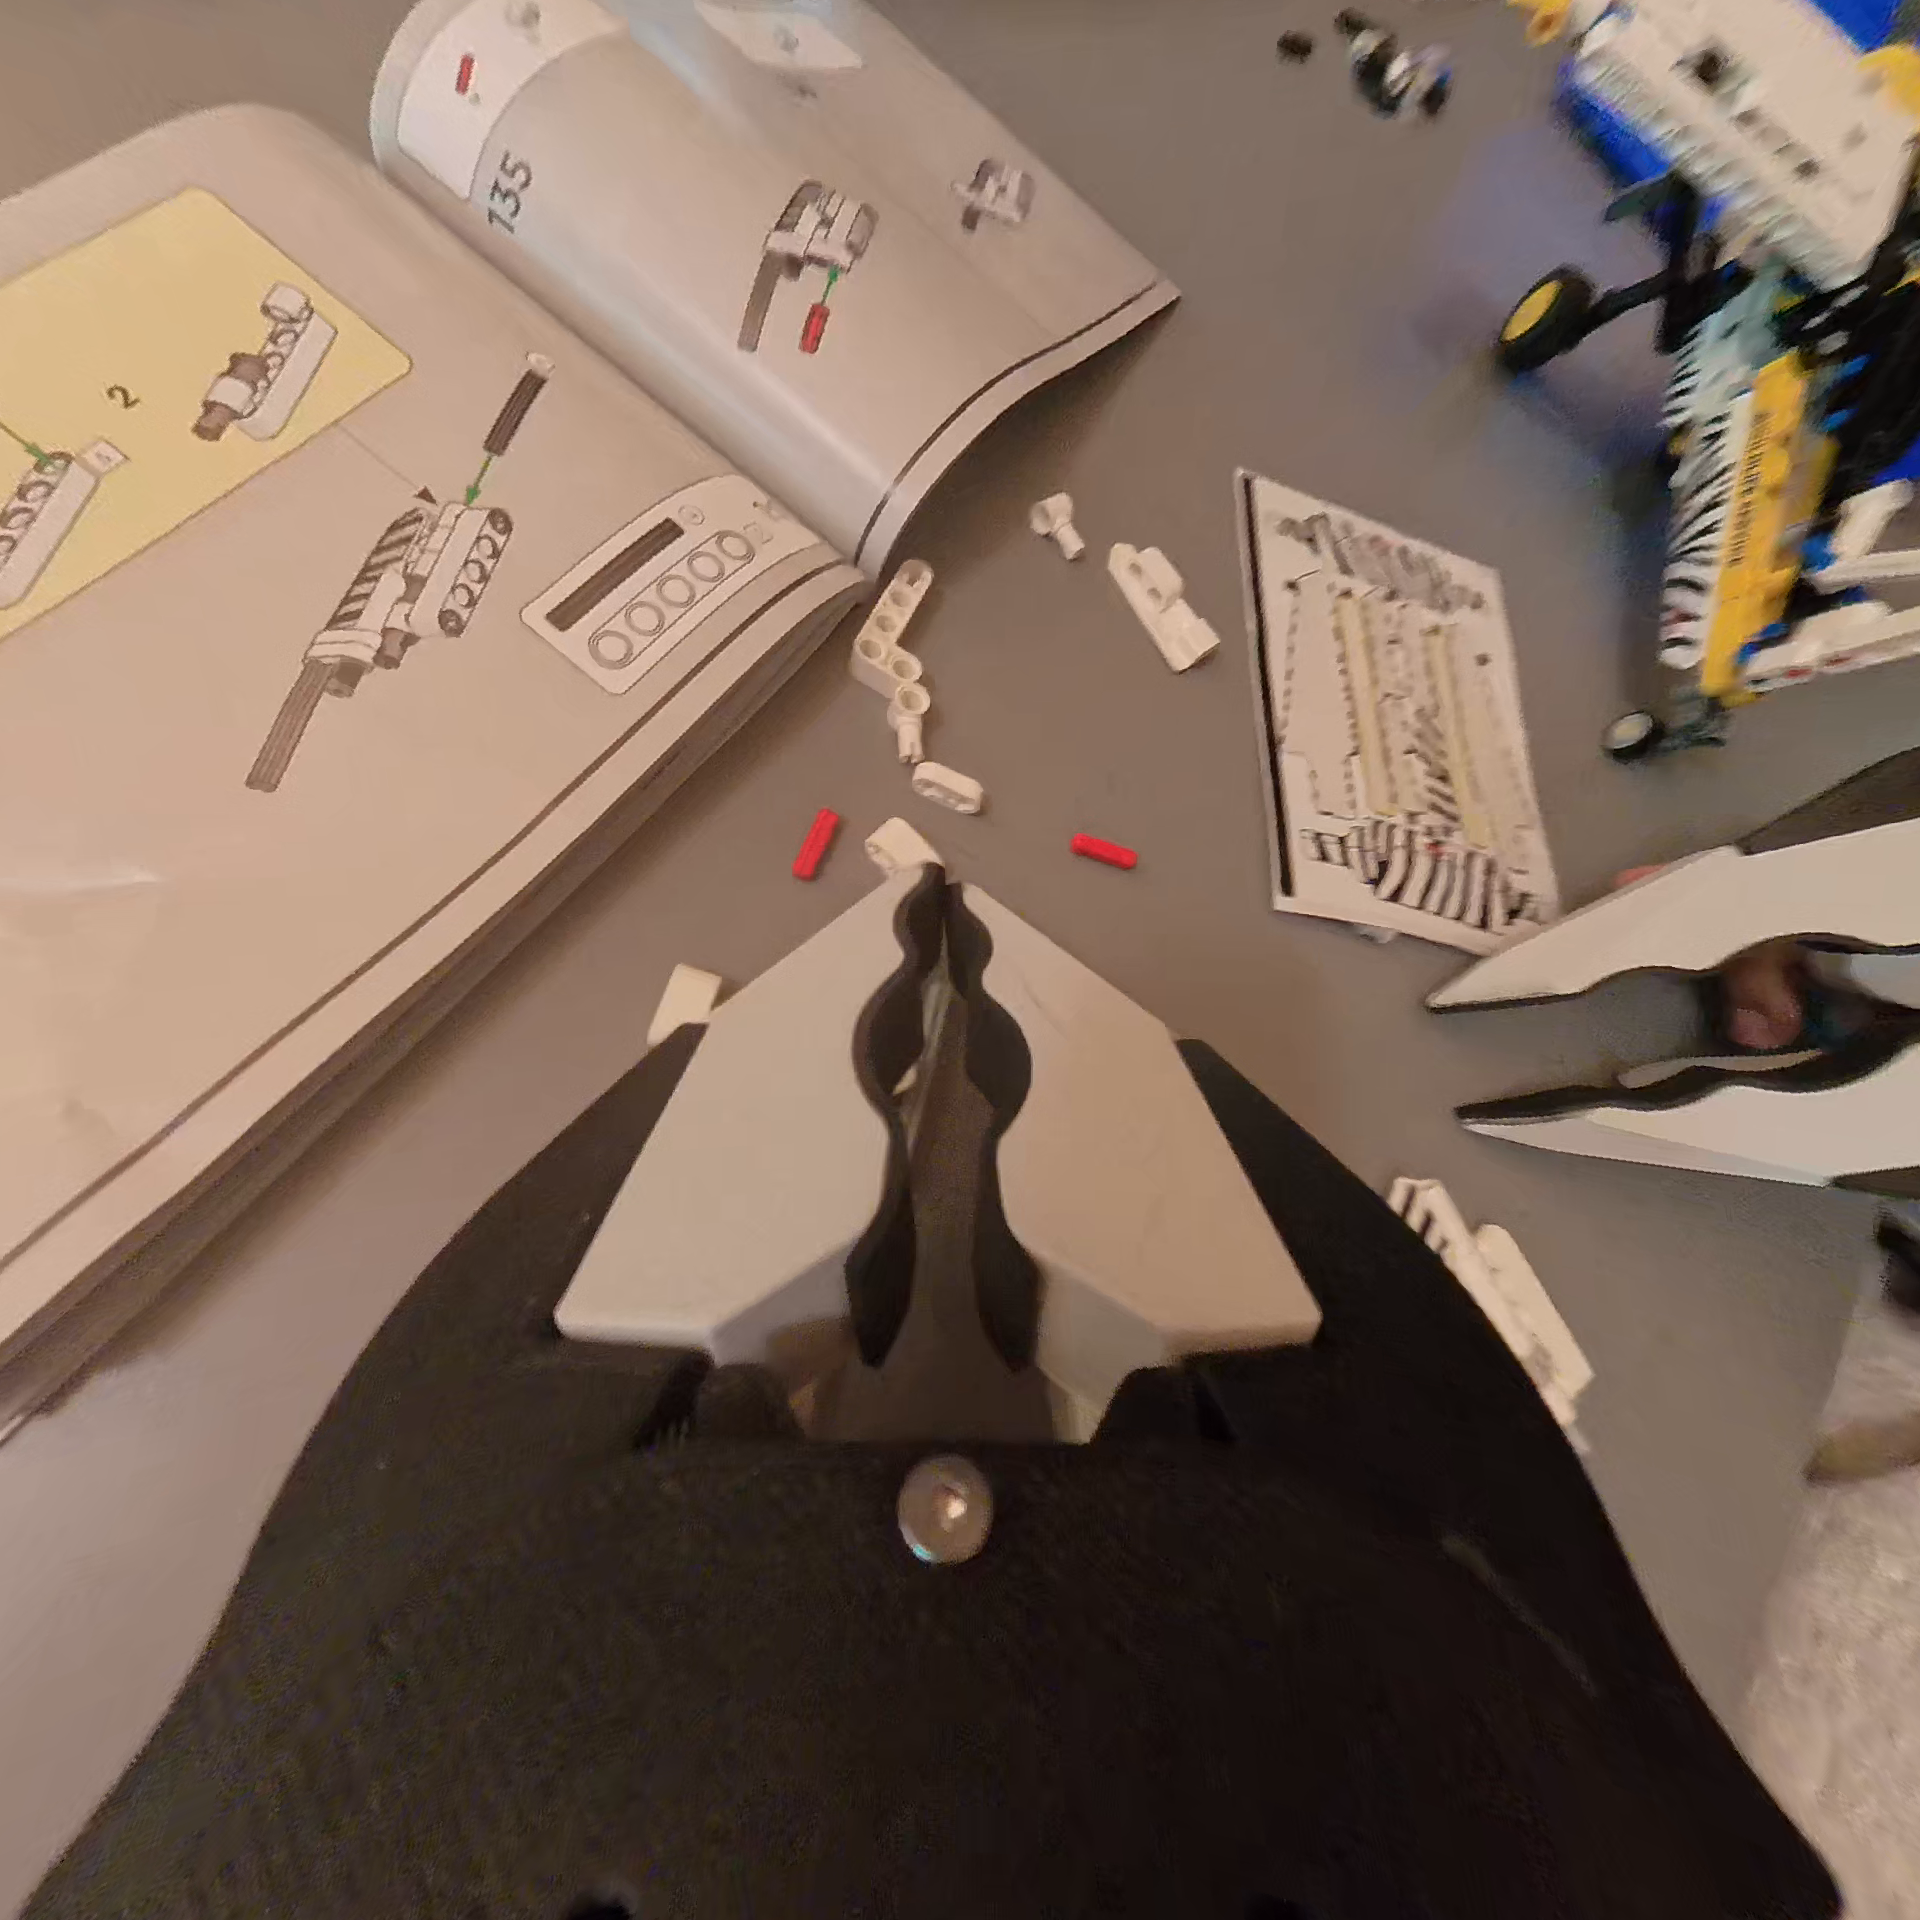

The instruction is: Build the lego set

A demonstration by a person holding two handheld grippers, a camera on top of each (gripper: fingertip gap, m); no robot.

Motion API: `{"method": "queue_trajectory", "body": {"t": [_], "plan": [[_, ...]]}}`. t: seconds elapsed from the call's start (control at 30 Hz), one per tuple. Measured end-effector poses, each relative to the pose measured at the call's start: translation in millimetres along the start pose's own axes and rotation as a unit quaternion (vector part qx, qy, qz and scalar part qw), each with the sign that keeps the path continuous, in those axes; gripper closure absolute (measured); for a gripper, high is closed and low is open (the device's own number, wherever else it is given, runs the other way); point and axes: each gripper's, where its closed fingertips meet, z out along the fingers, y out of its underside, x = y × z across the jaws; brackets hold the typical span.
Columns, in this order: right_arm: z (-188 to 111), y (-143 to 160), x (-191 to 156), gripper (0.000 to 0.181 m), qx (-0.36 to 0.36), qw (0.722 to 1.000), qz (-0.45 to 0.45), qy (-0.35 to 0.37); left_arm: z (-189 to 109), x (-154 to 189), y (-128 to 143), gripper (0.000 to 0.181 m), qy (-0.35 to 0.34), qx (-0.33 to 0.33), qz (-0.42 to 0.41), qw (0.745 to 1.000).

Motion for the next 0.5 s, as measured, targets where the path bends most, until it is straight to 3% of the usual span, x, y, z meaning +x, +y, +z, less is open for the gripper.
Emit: {"method": "queue_trajectory", "body": {"t": [0.17, 0.3, 0.5], "plan": [[0, -1, 1, 0.16, 0.002, 0.999, -0.025, 0.025, -1, 4, -3, 0.178, 0.024, 0.018, -0.021, 0.999], [-1, -1, 1, 0.162, 0.001, 0.999, -0.034, 0.033, 8, -1, -7, 0.143, 0.004, 0.008, -0.019, 1.0], [0, -1, 2, 0.162, 0.002, 0.998, -0.046, 0.045, 15, -6, 1, 0.16, -0.053, -0.029, 0.024, 0.998]]}}
